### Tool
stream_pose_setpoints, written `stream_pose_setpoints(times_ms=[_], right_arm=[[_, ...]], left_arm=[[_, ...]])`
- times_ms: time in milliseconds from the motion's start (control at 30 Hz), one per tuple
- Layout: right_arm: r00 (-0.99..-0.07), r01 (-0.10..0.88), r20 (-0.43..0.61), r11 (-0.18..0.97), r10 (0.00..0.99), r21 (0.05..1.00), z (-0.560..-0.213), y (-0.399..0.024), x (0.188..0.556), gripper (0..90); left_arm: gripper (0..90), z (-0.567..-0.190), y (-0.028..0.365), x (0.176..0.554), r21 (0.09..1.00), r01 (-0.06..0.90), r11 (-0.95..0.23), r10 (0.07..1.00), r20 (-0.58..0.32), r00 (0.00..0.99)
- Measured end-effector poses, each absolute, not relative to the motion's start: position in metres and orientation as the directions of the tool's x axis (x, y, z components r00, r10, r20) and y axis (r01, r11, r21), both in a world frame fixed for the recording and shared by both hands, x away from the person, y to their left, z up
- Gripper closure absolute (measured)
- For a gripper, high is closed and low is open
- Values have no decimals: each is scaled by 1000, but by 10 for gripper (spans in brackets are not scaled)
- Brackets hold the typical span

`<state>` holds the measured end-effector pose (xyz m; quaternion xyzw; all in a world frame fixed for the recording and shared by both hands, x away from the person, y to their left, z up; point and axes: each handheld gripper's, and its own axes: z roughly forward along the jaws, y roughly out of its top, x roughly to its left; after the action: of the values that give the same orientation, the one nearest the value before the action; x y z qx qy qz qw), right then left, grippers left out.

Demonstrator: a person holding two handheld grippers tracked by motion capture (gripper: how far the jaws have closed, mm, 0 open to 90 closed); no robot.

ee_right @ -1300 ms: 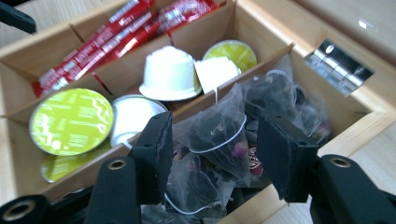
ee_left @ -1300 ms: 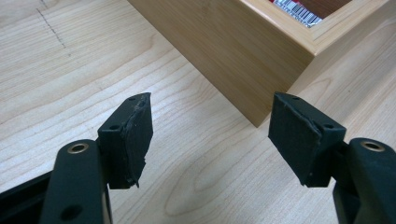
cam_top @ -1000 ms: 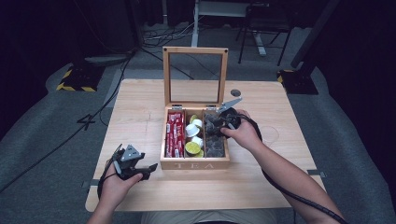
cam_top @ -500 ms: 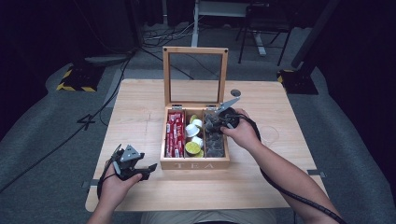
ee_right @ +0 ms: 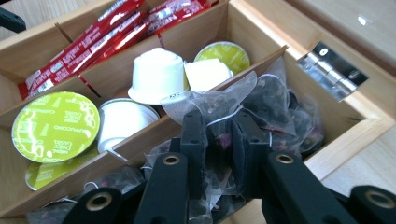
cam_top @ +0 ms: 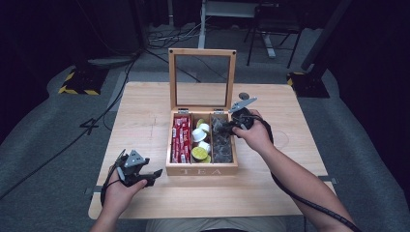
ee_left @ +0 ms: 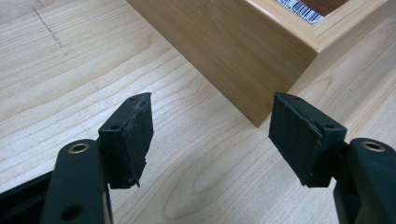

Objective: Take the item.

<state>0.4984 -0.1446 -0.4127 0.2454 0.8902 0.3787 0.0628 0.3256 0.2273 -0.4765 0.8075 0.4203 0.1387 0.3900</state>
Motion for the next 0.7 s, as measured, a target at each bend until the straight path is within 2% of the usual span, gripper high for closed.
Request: stream_pose_setpoints(times_ms=[400,567,700], right_arm=[[-876,363,89,526,475,769,-386,-157,486,769],[-875,345,77,506,477,790,-372,-168,479,769],[-870,336,64,495,488,801,-361,-182,473,769]], left_arm=[[313,-477,230,329,745,575,-338,793,-103,600],[317,-478,237,333,720,621,-308,853,-80,516],[314,-479,239,335,719,621,-312,850,-80,520]])
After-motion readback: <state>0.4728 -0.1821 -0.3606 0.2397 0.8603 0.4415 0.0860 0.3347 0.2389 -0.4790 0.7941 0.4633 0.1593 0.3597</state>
